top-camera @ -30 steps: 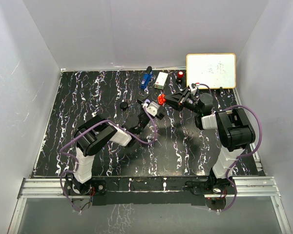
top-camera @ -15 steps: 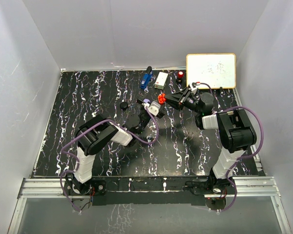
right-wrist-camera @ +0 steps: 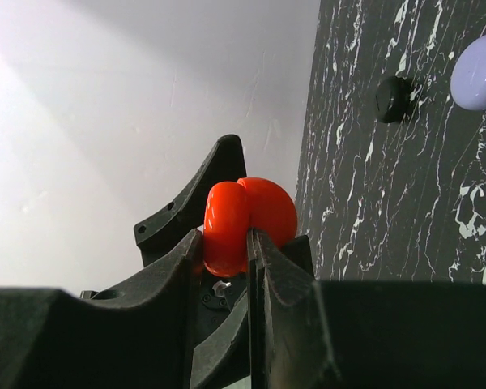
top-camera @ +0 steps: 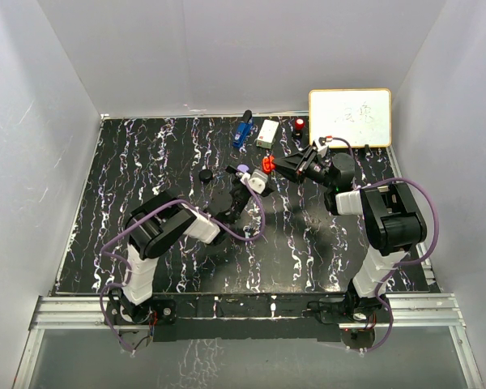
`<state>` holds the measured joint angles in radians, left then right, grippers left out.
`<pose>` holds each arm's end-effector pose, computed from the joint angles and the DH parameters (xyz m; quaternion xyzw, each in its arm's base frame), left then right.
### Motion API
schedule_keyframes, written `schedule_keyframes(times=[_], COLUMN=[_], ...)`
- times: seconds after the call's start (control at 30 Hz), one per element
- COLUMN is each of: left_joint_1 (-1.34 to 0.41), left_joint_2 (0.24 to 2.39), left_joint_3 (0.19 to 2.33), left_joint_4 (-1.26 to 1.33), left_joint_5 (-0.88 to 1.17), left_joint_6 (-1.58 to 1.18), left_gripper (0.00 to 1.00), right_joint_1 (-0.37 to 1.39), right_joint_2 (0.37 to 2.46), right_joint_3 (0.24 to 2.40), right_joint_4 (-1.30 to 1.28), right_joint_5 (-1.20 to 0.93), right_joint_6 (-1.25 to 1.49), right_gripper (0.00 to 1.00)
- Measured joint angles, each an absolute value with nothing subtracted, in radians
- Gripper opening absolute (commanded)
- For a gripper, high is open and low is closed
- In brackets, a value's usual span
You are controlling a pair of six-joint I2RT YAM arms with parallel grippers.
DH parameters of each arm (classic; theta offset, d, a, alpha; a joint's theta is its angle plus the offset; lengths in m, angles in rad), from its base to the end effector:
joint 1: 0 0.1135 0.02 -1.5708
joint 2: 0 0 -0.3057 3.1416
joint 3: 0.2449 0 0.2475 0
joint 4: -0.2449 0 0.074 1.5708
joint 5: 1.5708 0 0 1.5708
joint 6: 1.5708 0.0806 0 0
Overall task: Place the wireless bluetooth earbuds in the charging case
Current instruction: Close the charging case, then place the charging case at the center of the board.
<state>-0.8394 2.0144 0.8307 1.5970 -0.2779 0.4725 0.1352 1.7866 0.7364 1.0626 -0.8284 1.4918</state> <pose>0.3078 -0.3098 0.2508 0.2385 0.5000 -0.0768 0.8290 0.3739 0.1108 0.2352 0.1807 0.6806 0.6676 0.2419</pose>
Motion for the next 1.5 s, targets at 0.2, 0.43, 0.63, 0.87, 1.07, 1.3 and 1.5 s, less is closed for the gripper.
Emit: schedule_keyframes(times=[0.2,0.43,0.63,0.87,1.07,1.3,1.5], left_joint_1=[-0.837,-0.834,-0.827,-0.804,-0.788,-0.701,-0.581], left_joint_2=[1.991,1.966,1.877,1.561,1.456,1.456,1.457], left_joint_3=[0.815,0.783,0.688,0.68,0.876,0.957,0.989], left_joint_4=[1.591,1.586,1.586,1.287,0.826,0.431,0.247], left_joint_5=[-0.295,-0.323,-0.441,-0.569,-0.58,-0.473,-0.386], left_joint_6=[0.492,0.513,0.521,0.309,0.065,-0.186,-0.313], left_gripper=[0.99,0.99,0.99,0.99,0.99,0.99,0.99], right_joint_1=[0.135,0.134,0.126,0.122,0.122,0.122,0.131], right_joint_2=[1.784,1.781,1.779,1.712,1.684,1.746,1.854], right_joint_3=[0.73,0.729,0.74,0.789,0.813,0.836,0.899], right_joint_4=[1.037,1.02,0.903,0.655,0.54,0.484,0.458], right_joint_5=[-0.828,-0.825,-0.809,-0.724,-0.665,-0.634,-0.606], right_joint_6=[1.468,1.456,1.356,1.128,1.0,0.937,0.899], right_gripper=[0.0,0.0,0.0,0.0,0.0,0.0,0.0])
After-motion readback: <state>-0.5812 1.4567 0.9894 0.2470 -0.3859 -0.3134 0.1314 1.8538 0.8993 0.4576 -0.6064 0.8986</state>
